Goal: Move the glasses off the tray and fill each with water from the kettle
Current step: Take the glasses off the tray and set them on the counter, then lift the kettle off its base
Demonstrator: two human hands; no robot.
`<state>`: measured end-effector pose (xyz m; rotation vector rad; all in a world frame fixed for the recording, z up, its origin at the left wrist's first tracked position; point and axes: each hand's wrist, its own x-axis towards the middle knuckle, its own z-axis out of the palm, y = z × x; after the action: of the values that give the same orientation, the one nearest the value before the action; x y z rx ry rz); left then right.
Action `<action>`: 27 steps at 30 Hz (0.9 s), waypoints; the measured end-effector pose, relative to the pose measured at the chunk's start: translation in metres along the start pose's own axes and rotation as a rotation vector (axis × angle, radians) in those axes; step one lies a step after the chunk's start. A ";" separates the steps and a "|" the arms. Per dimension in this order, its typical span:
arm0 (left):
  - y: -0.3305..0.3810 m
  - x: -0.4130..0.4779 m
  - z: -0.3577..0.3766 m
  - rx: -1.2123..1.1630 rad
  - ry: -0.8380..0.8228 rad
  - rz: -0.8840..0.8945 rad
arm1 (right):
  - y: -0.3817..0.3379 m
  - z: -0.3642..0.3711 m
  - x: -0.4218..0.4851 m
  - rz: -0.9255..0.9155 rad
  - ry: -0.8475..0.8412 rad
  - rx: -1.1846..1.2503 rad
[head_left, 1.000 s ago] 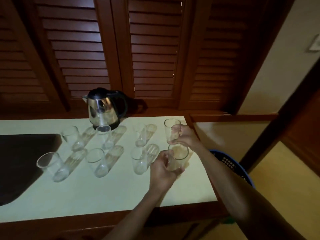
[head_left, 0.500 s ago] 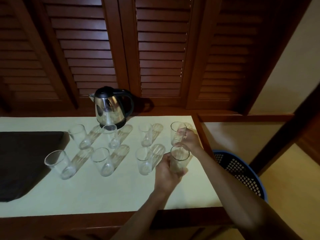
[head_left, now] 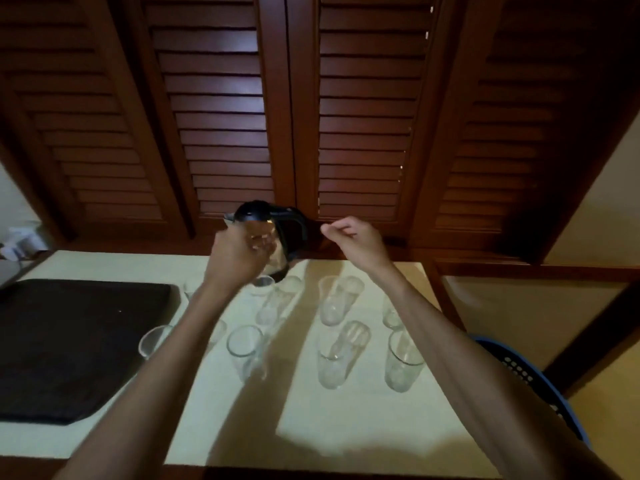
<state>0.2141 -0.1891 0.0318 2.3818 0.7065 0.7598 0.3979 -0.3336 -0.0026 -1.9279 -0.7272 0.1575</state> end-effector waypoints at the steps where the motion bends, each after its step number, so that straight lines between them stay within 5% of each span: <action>1: -0.010 0.020 -0.008 0.056 -0.003 0.030 | -0.006 0.018 0.016 0.025 -0.053 0.010; 8: -0.064 0.127 -0.019 0.280 -0.134 0.164 | -0.004 0.089 0.102 0.157 -0.149 0.043; 20: -0.099 0.190 0.003 0.212 -0.432 0.225 | 0.017 0.112 0.145 0.117 -0.380 0.134; 27: -0.107 0.191 0.006 0.125 -0.443 0.234 | 0.020 0.130 0.140 0.238 -0.170 0.264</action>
<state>0.3186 0.0028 0.0296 2.6481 0.3015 0.2588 0.4661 -0.1604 -0.0523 -1.7544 -0.5539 0.5437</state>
